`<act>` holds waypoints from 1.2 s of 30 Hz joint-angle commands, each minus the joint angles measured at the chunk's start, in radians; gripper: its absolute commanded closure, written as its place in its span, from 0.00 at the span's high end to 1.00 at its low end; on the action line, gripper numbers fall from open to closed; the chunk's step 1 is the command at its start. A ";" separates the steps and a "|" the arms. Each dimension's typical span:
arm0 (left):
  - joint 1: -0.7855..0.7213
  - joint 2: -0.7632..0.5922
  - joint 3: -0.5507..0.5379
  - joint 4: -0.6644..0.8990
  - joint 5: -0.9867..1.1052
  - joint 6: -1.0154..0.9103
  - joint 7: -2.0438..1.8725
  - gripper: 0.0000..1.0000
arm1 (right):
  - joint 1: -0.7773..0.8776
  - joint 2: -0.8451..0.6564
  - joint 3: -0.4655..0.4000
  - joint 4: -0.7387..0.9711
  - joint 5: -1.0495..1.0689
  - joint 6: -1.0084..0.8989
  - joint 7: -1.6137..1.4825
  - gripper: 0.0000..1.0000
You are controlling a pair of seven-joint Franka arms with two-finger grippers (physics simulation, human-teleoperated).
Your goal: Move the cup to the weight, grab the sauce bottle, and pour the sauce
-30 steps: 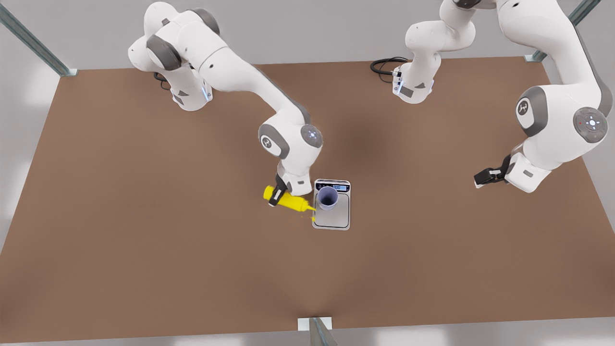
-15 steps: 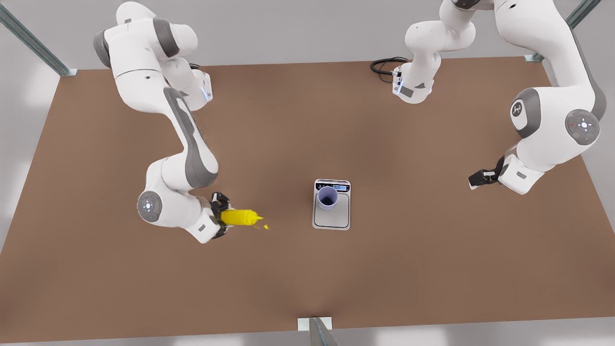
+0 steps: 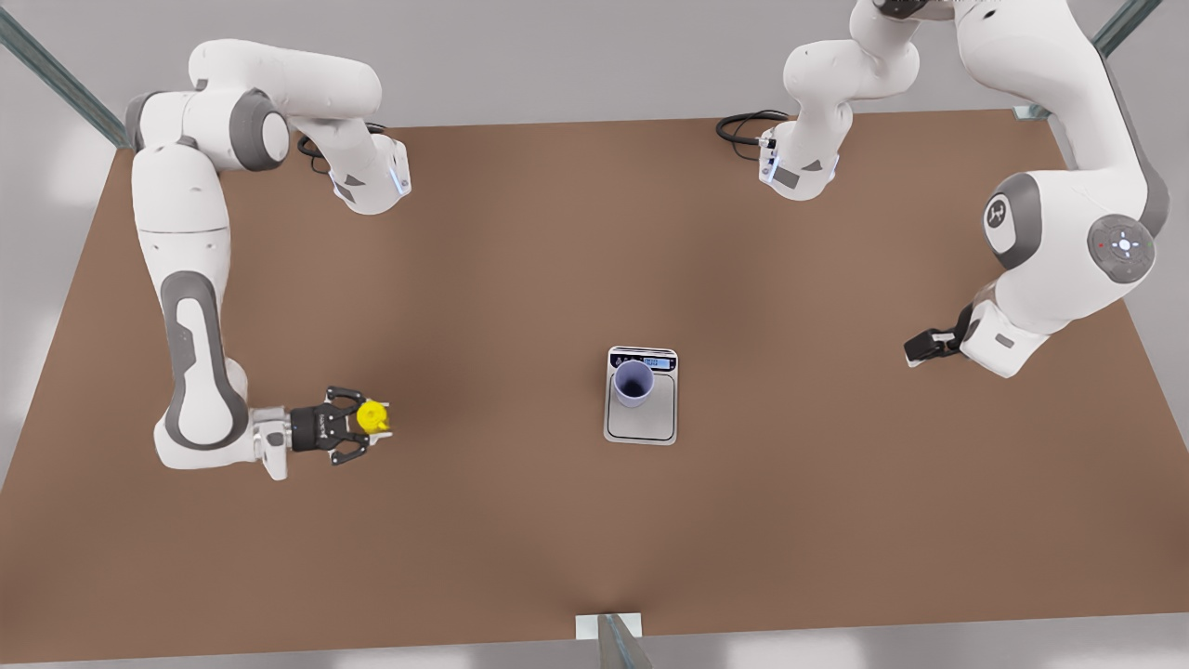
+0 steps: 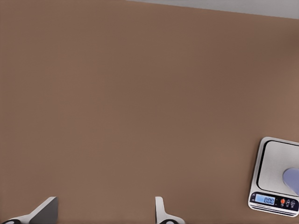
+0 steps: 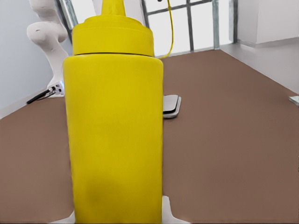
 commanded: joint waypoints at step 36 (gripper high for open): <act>-0.011 0.035 0.005 0.035 0.004 0.000 0.012 1.00 | -0.017 0.217 0.002 0.034 0.226 0.028 -0.284 0.73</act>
